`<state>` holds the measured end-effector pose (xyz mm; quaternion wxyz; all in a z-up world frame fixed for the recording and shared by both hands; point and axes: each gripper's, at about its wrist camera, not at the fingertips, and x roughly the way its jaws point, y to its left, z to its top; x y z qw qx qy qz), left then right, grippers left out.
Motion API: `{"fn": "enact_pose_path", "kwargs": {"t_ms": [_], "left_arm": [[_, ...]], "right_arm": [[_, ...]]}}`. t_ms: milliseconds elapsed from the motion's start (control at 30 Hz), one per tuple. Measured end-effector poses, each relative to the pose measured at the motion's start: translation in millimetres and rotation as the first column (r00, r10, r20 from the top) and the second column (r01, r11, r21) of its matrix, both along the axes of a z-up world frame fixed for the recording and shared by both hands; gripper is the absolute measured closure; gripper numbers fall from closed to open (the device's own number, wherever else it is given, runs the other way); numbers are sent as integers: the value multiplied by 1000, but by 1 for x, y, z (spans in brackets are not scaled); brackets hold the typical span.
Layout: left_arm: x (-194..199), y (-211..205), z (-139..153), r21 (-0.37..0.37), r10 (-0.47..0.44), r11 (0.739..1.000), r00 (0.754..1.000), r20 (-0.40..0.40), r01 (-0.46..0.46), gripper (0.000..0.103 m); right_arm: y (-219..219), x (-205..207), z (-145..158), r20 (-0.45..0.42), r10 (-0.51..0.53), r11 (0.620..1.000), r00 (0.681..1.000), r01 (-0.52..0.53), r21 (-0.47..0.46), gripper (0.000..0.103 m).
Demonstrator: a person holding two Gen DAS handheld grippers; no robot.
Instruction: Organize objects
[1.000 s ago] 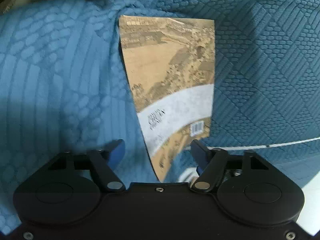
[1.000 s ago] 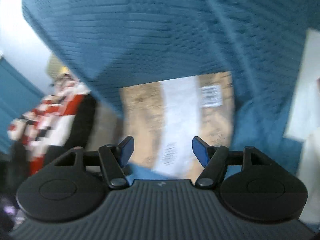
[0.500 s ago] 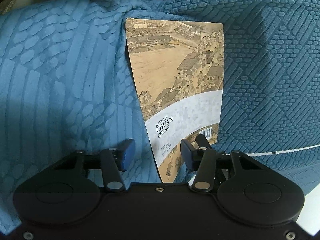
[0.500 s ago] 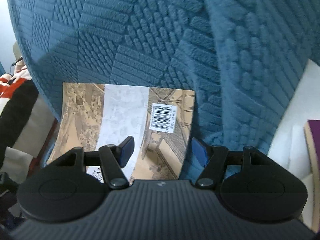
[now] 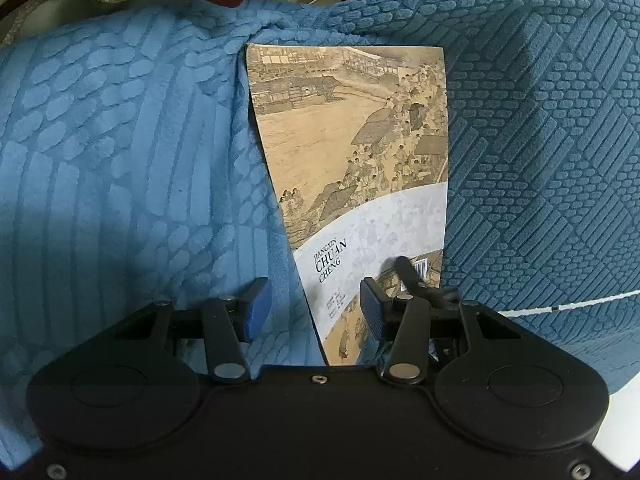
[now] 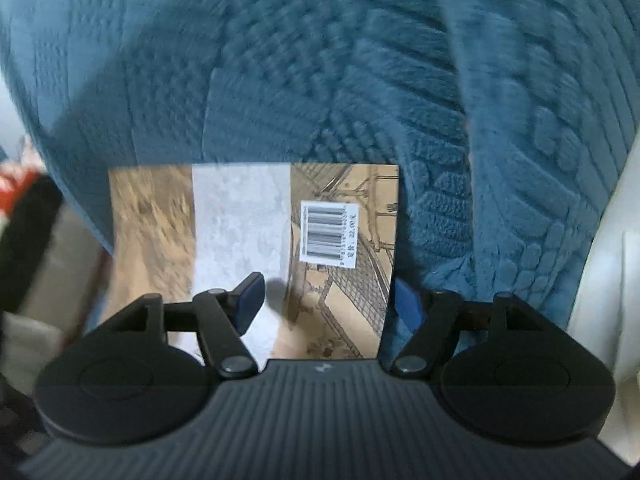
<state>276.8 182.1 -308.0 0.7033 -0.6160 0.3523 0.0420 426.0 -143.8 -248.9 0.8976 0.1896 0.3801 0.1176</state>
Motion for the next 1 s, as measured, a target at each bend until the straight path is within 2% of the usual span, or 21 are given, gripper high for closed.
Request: {"fn": "enact_pose_path", "kwargs": {"t_ms": [67,100,133,333,500,667,833,967,1000], "left_arm": [[-1,0,-1,-10,7,1000,1000,2,-7,55],[-2,0,-1,-19,11,1000,1000,9,-10,48],[-3,0,-1,-28,17,999,1000,16,-17,41],[-11,2,0,-104,38,994,998,57,-32,27],[-20,4,3,-163,46,986,996,76,-33,18],[-31,-2,-3,-227,51,973,996,78,-32,18],[-36,-10,-16,-324,66,945,995,70,-40,18],[-36,-7,-12,-328,75,944,993,87,-43,18],[-37,-6,-10,-326,78,944,993,92,-44,18]], "right_arm": [[-14,2,1,-26,-19,993,999,22,120,30],[-19,-1,3,-33,-22,987,999,27,161,30],[-22,-2,6,-40,-17,981,999,24,192,30],[-38,-18,36,-29,31,938,999,-19,345,30],[-36,-34,57,-27,64,912,998,-47,407,30],[-23,-49,78,-25,64,882,998,-45,469,30],[1,-59,101,1,112,880,994,-99,465,31],[21,-62,112,28,138,941,990,-140,308,37],[26,-60,112,30,145,954,989,-148,260,44]]}}
